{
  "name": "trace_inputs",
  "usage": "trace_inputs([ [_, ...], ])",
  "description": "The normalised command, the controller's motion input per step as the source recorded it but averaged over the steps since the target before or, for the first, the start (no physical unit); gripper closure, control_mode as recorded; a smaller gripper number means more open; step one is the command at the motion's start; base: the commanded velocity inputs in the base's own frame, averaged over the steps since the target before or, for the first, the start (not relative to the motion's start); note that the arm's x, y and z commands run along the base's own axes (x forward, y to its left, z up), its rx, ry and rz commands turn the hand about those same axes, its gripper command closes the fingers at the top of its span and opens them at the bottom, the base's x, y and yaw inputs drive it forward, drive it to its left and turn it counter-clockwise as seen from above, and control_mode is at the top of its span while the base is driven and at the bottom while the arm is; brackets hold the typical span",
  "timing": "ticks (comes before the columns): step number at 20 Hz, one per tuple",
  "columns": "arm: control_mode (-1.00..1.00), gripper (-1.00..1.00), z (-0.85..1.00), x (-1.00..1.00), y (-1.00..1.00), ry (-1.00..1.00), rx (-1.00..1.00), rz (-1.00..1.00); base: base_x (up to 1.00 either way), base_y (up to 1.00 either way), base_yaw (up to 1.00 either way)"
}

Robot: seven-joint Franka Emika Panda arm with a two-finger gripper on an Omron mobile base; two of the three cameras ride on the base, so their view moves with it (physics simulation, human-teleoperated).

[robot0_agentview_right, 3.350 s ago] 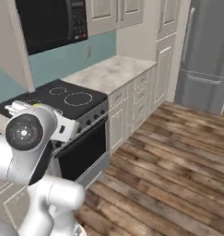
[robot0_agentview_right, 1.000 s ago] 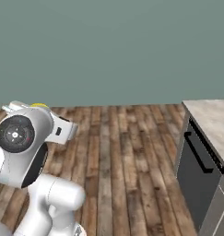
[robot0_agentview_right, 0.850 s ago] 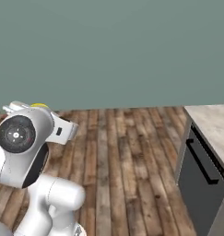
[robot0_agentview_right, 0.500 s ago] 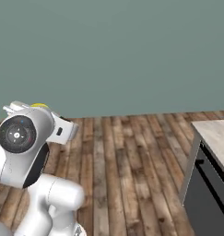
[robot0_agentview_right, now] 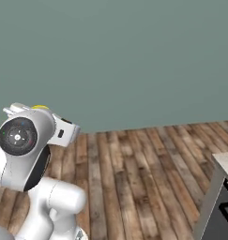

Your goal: Open the cabinet directly in front. Then move the liquor and the cup to the dining counter with the jar on it.

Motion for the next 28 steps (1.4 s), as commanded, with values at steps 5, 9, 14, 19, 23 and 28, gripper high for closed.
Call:
trace_inputs([
  [5,1.0,1.0,0.0,0.0,0.0,0.0,0.0,0.0,1.0,0.27,-0.26],
  [9,1.0,1.0,0.0,0.0,0.0,0.0,0.0,0.0,1.0,0.35,-0.35],
  [14,1.0,1.0,0.0,0.0,0.0,0.0,0.0,0.0,1.0,0.41,-0.43],
  [19,1.0,1.0,0.0,0.0,0.0,0.0,0.0,0.0,1.0,0.46,-0.5],
  [23,1.0,1.0,0.0,0.0,0.0,0.0,0.0,0.0,1.0,0.47,-0.53],
  [28,1.0,1.0,0.0,0.0,0.0,0.0,0.0,0.0,1.0,0.47,-0.52],
])
